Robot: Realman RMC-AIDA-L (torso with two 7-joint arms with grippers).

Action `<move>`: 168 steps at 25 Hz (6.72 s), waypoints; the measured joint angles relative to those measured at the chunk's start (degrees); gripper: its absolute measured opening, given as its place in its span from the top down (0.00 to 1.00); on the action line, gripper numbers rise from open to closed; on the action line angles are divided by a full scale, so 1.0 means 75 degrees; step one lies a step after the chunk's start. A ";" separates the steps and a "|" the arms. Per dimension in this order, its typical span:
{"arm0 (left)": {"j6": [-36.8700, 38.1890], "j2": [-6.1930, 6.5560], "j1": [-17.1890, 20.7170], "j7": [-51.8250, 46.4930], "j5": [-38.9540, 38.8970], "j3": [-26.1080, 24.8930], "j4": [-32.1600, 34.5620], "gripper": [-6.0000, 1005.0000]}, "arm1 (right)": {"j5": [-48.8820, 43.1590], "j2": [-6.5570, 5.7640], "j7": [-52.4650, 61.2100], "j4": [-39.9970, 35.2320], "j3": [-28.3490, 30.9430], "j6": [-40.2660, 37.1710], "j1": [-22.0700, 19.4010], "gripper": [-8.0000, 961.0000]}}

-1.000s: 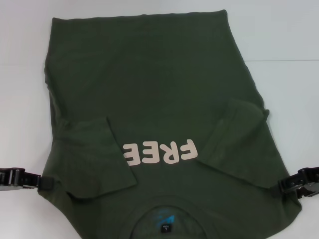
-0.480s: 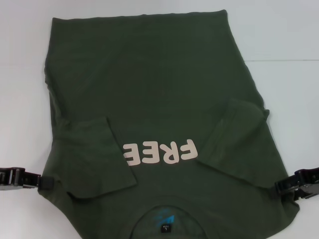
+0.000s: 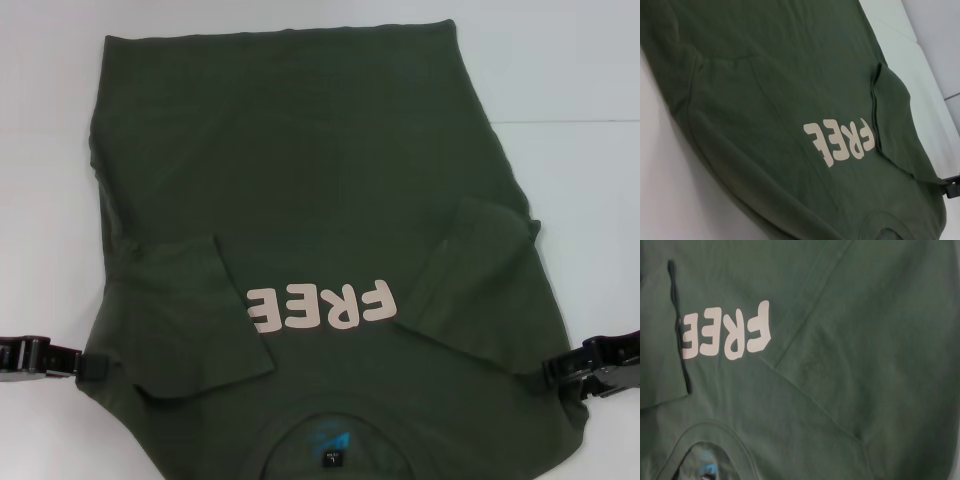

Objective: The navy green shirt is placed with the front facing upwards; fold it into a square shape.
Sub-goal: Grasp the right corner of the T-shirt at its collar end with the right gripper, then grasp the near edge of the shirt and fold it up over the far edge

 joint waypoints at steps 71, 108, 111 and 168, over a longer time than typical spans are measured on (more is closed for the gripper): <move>-0.0096 0.0013 -0.0127 -0.0051 -0.0038 0.0050 0.0018 0.96 | 0.0486 -0.0034 -0.0204 -0.0209 0.0196 -0.0542 -0.0069 0.98; -0.0733 -0.0028 0.0284 0.0202 -0.2086 -0.0849 -0.0003 0.95 | 0.2515 -0.0140 -0.1549 -0.0169 0.2280 -0.0287 -0.0889 0.98; -0.0829 -0.0040 0.0376 0.0294 -0.2340 -0.0851 -0.0082 0.95 | 0.2781 -0.0140 -0.1600 -0.0157 0.2312 -0.0156 -0.0987 0.98; 0.1657 -0.0065 0.2744 0.1732 -0.2887 -0.1066 -0.0787 0.95 | 0.3429 0.0059 -0.4757 -0.0116 0.0629 -0.3121 -0.2505 0.98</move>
